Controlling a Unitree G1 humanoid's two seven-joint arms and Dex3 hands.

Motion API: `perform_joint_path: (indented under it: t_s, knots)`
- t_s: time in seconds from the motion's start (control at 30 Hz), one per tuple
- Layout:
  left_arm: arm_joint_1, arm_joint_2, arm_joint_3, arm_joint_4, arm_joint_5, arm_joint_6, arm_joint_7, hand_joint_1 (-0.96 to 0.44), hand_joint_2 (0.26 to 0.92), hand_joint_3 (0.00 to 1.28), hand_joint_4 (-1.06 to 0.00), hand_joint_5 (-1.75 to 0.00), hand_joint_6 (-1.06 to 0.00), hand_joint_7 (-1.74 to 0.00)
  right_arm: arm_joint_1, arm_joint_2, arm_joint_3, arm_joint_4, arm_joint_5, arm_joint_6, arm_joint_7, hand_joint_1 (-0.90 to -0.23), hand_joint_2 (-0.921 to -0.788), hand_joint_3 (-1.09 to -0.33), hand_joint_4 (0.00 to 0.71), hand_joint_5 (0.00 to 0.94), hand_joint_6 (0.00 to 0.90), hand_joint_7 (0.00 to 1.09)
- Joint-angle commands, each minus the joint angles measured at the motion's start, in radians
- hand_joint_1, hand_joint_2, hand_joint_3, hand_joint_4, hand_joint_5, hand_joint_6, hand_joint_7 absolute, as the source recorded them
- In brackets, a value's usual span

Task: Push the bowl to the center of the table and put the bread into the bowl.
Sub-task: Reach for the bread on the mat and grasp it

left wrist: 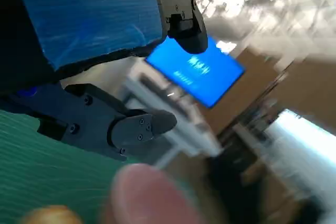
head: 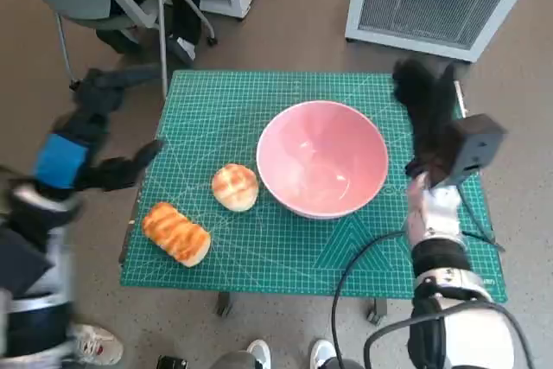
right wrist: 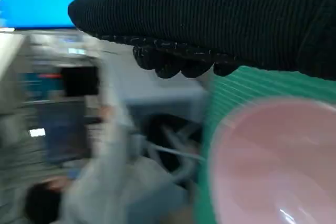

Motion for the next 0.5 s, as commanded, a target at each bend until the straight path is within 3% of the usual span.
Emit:
perform_joint_path:
  t_s: [0.03,0.2,0.5]
  knots:
    - [0.033,0.094,-0.012,0.014,0.032,-0.053,-0.08,-0.36,0.918,0.23,-0.24,-0.39,-0.11,-0.77,0.039,0.0,0.036,-0.103,-0.012,-0.1,0.054,-0.516,-0.921,-0.824,0.254,0.002,0.003,0.57]
    - [0.051,0.179,-0.038,0.05,0.059,-0.101,-0.159,-0.41,0.921,0.18,-0.34,-0.18,-0.19,-0.57,0.111,0.006,0.085,-0.287,-0.01,-0.188,0.103,-0.534,-0.921,-0.802,0.261,0.006,0.0,0.6]
    - [0.082,0.288,-0.109,0.061,0.144,-0.12,-0.253,-0.39,0.895,0.02,-0.34,-0.01,-0.3,-0.21,0.195,-0.009,0.146,-0.51,0.016,-0.252,0.174,-0.571,-0.921,-0.755,0.303,0.022,0.016,0.7]
